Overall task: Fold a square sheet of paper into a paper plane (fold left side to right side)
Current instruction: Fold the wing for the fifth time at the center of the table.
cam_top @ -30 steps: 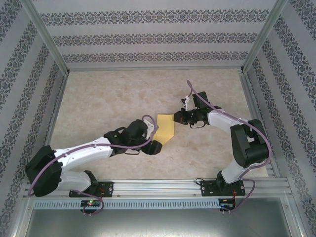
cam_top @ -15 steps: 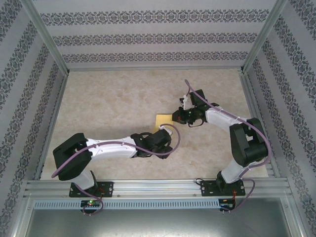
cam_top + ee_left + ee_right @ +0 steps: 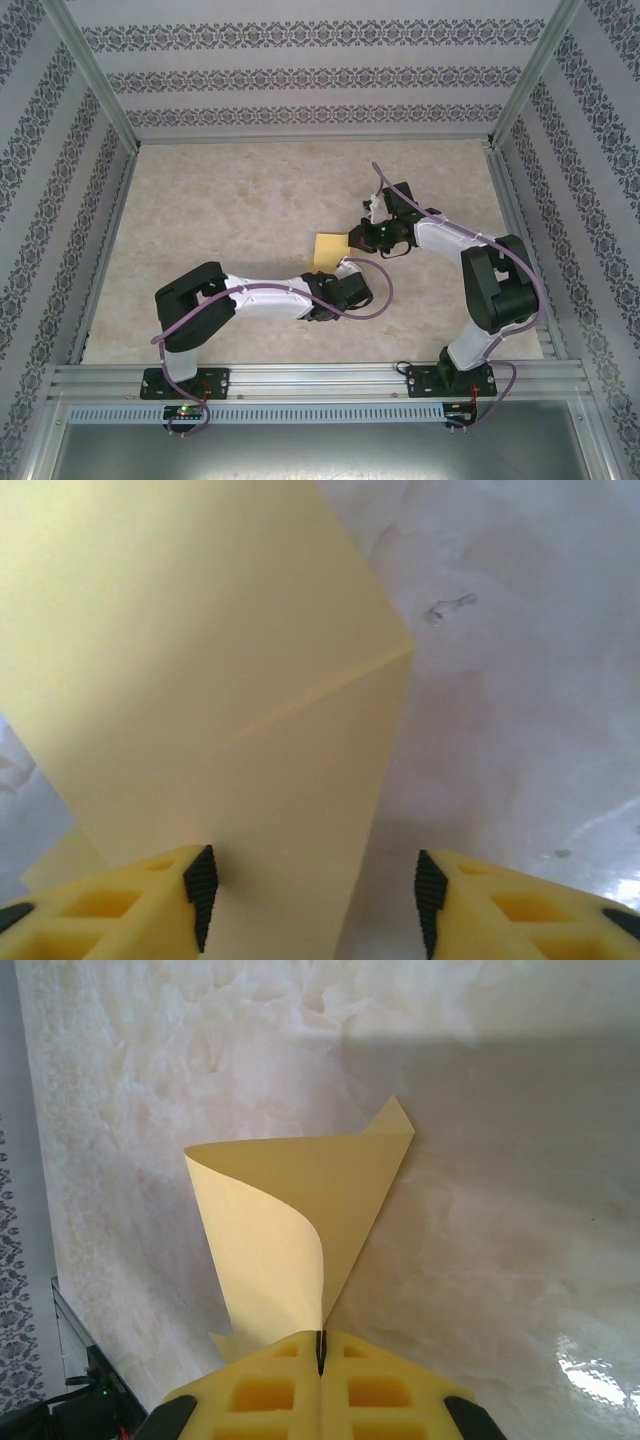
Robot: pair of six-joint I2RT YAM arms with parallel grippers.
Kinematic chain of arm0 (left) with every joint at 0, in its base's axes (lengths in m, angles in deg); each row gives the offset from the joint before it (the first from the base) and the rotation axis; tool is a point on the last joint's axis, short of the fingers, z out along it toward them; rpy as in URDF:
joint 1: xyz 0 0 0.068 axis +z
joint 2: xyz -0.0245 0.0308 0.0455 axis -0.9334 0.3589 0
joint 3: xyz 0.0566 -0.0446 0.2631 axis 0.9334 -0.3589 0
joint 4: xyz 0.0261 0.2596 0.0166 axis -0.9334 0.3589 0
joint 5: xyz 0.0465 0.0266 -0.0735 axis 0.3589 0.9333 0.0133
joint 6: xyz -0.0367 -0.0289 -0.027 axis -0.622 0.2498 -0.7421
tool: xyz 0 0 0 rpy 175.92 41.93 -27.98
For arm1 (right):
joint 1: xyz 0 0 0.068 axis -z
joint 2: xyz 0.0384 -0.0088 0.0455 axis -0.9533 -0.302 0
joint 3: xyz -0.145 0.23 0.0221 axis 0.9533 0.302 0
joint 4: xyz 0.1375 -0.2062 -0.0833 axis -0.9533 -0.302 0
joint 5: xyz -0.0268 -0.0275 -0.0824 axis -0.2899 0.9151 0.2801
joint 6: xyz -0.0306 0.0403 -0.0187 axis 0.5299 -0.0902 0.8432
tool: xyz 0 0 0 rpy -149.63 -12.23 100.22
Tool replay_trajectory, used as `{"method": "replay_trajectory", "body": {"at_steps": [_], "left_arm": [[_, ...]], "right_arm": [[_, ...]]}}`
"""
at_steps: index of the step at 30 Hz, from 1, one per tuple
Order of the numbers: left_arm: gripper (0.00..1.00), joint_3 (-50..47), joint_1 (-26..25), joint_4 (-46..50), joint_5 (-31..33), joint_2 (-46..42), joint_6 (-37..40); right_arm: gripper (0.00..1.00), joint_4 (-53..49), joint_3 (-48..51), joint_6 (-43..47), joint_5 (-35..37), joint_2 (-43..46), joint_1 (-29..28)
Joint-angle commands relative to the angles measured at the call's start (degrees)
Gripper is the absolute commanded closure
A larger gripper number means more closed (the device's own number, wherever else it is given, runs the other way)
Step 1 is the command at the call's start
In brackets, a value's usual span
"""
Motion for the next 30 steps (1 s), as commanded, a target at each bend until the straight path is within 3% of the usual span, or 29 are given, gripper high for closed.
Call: {"method": "replay_trajectory", "body": {"at_steps": [1, 12, 19, 25, 30], "left_arm": [[0.48, 1.8, -0.8, 4.4, 4.4, 1.5, -1.3], [0.73, 1.8, -0.8, 4.5, 4.5, 1.6, -1.7], [0.8, 1.7, -0.9, 4.4, 3.8, 1.5, -1.9], [0.88, 1.5, -0.3, 4.3, 2.1, -0.3, -2.5], [0.92, 0.5, 2.9, 3.0, -4.3, -3.5, -3.9]], "right_arm": [[1.0, -0.9, -1.9, -0.3, 0.3, -0.9, -0.7], [1.0, -2.0, -3.1, 0.3, 1.1, -2.2, -0.8], [1.0, -2.5, -3.7, 0.8, 1.5, -2.3, -0.9], [0.68, -1.0, -2.1, 0.8, 4.5, 3.8, 0.8], [0.43, -1.0, 2.6, 1.8, 11.6, 14.5, 4.1]]}}
